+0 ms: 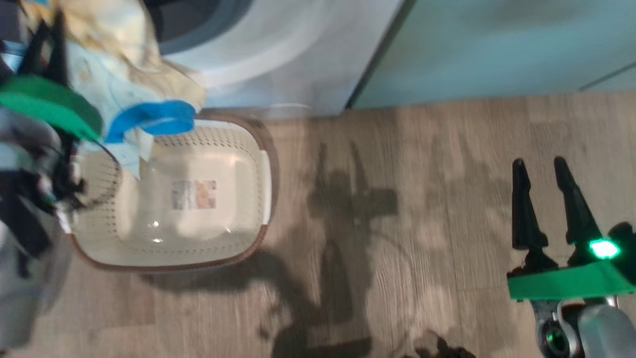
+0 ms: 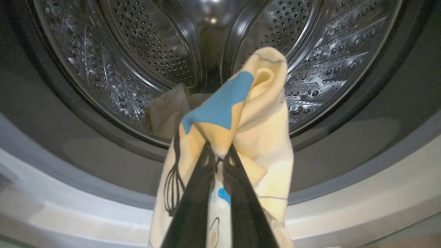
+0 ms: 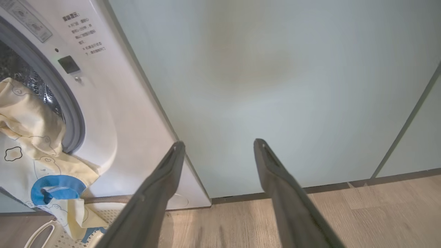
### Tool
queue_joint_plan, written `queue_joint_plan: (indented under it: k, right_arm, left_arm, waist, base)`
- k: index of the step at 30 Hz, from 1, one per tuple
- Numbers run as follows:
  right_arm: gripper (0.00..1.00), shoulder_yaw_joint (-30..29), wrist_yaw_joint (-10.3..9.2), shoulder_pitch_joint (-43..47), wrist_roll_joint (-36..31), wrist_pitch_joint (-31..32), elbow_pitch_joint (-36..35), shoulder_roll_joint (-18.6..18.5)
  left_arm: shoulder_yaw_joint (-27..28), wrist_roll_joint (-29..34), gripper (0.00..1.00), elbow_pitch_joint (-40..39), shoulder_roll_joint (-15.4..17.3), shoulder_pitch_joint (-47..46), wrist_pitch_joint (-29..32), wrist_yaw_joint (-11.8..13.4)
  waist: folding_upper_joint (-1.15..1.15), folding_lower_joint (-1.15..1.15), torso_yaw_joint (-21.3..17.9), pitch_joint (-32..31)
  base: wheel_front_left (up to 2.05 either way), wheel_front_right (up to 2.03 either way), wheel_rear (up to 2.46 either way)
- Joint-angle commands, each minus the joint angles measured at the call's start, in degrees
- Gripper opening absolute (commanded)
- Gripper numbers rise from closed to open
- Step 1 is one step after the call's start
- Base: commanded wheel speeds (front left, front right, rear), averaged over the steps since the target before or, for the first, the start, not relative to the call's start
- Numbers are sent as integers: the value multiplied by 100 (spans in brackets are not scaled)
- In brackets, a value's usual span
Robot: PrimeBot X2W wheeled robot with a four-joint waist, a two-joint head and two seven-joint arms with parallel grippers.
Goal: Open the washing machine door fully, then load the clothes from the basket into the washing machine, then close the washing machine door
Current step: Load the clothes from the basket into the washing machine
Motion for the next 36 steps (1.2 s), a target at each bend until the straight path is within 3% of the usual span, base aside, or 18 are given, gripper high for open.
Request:
queue_joint_plan:
  k: [1,9,27,36]
  right_arm:
    - [100,124,-16,-135,85,-38,-208,-61]
    - [100,260,-16,-377,423,-38,-245,-61]
    - [100,560,-16,-576,843,-38,-234,-61]
    - [100,657,-16,-683,945,-38,-234,-61]
  left_arm:
    - [279,86,0,-127,455,-404,118,-38]
    - [293,172,0,32,1198,-1458,802,-254]
    - [101,112,0,1096,2023,-3366,1902,-686]
    - [4,251,0,1551,2080,-4585,1352,-706]
  waist:
    - [0,-1,-246,346]
    - [0,-1,-553,849]
    - [0,-1,-1130,1432]
    - [0,-1,-1341,1646]
  base:
    - [0,0,0]
    - [0,0,0]
    - [0,0,0]
    - [0,0,0]
